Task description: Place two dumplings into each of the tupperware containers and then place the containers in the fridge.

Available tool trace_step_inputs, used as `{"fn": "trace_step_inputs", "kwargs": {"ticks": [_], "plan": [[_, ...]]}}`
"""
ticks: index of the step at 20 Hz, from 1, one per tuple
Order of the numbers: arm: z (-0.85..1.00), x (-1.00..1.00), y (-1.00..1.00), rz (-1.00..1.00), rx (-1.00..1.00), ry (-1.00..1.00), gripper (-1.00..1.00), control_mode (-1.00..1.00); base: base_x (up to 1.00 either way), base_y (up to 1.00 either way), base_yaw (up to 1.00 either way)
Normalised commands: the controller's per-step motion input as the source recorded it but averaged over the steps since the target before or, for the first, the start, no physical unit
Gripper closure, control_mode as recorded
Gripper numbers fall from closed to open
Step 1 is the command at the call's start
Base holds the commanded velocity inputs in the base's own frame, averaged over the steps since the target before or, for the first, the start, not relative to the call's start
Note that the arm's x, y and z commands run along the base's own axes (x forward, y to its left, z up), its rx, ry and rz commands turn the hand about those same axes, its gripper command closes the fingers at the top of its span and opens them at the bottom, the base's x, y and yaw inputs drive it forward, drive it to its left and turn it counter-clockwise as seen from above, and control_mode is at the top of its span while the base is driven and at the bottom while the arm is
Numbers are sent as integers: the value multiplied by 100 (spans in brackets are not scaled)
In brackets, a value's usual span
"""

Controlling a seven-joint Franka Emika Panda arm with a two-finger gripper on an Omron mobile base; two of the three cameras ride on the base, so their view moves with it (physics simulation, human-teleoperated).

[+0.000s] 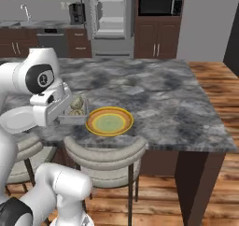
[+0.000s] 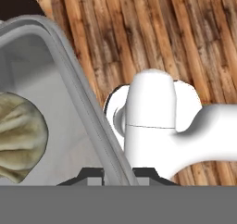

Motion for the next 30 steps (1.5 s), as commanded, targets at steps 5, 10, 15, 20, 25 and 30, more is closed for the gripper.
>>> {"fn": "trace_step_inputs", "kwargs": {"ticks": [5,10,15,20,25,30], "plan": [[0,0,0,0,0,0,100,100,-25,-100,-18],[0,0,0,0,0,0,100,100,3,-100,-5],[0,0,0,0,0,0,100,100,16,-100,0],[0,0,0,0,0,0,100,100,63,-100,0],[0,0,0,0,0,0,100,100,90,-100,10],[0,0,0,0,0,0,100,100,94,-100,10]]}}
